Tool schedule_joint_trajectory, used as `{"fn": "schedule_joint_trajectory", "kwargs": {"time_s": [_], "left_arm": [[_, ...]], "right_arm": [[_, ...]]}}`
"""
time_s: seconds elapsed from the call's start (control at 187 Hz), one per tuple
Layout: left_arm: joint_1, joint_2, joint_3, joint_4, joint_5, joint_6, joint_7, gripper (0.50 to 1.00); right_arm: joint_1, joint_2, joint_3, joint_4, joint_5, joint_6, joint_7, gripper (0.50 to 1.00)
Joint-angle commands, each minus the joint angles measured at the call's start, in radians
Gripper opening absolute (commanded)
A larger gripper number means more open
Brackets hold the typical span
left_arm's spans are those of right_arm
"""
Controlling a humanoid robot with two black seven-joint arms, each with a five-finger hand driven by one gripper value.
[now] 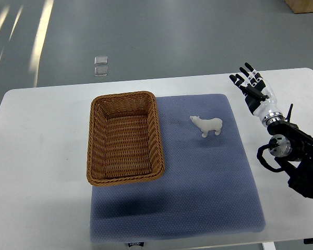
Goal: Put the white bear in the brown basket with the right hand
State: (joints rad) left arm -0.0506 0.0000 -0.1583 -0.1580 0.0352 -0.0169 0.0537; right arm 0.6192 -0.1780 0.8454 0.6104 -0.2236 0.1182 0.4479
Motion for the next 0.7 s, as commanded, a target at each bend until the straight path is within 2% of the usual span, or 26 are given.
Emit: {"fn": "schedule_joint_trajectory", "kwargs": {"time_s": [0.0,0.695], "left_arm": [[0.0,0.0,0.0,0.0,0.0,0.0,0.002,1.0],[0.0,0.0,0.0,0.0,0.0,0.0,0.003,1.0]], "right_arm": [[0.001,0.0,0.0,0.0,0.0,0.0,0.0,0.915],[0.005,-0.012,-0.006,0.003,-0.014,0.003,0.0,0.915]]}}
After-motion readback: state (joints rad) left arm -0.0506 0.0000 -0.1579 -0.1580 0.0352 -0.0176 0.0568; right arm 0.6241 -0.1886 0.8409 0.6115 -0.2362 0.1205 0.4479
